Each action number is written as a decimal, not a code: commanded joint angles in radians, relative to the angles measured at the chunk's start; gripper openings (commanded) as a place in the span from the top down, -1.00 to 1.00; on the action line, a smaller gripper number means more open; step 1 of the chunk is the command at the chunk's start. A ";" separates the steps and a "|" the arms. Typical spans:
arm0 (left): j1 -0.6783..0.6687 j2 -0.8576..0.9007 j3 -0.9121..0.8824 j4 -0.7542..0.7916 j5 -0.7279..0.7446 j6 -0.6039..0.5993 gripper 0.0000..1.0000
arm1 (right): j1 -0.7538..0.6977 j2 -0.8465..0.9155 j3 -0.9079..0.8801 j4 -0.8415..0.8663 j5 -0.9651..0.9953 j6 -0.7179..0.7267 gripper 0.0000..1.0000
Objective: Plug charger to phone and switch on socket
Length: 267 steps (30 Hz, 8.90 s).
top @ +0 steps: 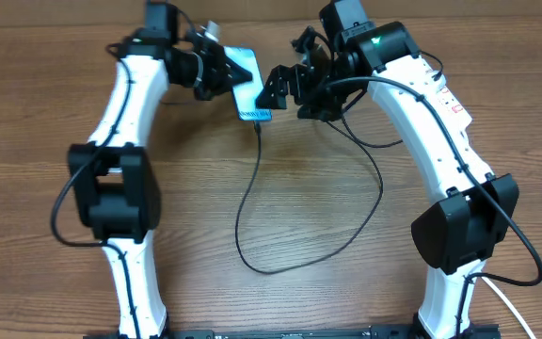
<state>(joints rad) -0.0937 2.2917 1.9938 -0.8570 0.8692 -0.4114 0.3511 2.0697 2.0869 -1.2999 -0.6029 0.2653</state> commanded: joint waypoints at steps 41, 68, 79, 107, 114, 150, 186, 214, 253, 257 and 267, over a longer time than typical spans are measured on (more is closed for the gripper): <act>-0.050 0.225 0.169 -0.168 -0.741 0.097 -0.19 | -0.415 0.001 0.007 -0.143 0.589 0.050 -1.00; -0.050 0.225 0.874 -0.553 -0.821 0.098 -1.00 | -0.657 0.278 0.007 0.403 0.783 -0.027 -1.00; -0.051 0.225 0.874 -0.554 -0.821 0.098 -1.00 | -0.657 0.315 0.007 0.355 0.629 -0.003 -1.00; -0.051 0.225 0.874 -0.553 -0.821 0.098 -1.00 | -0.662 0.390 0.007 0.285 0.628 0.026 -1.00; -0.051 0.225 0.874 -0.553 -0.821 0.098 -1.00 | -0.662 0.394 0.007 0.286 0.586 0.019 -1.00; -0.051 0.225 0.874 -0.553 -0.821 0.098 -1.00 | -0.660 0.395 0.007 0.294 0.496 0.041 -1.00; -0.051 0.225 0.874 -0.553 -0.821 0.098 -1.00 | -0.667 0.146 -0.074 0.141 0.436 0.050 -1.00; -0.051 0.225 0.874 -0.553 -0.821 0.098 -0.99 | -0.406 -0.792 -0.244 -0.393 0.433 0.031 -1.00; -0.051 0.225 0.874 -0.553 -0.821 0.098 -1.00 | -0.328 -2.047 -1.679 0.644 0.453 -0.142 -1.00; -0.051 0.225 0.874 -0.553 -0.821 0.098 -1.00 | -0.328 -2.067 -1.738 0.728 0.456 -0.205 -1.00; -0.051 0.225 0.874 -0.554 -0.821 0.098 -0.99 | -0.328 -2.068 -1.992 1.196 0.455 -0.275 -1.00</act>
<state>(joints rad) -0.1482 2.5252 2.8590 -1.4105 0.0586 -0.3214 0.0158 0.0120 0.1478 -0.1638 -0.1524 0.0166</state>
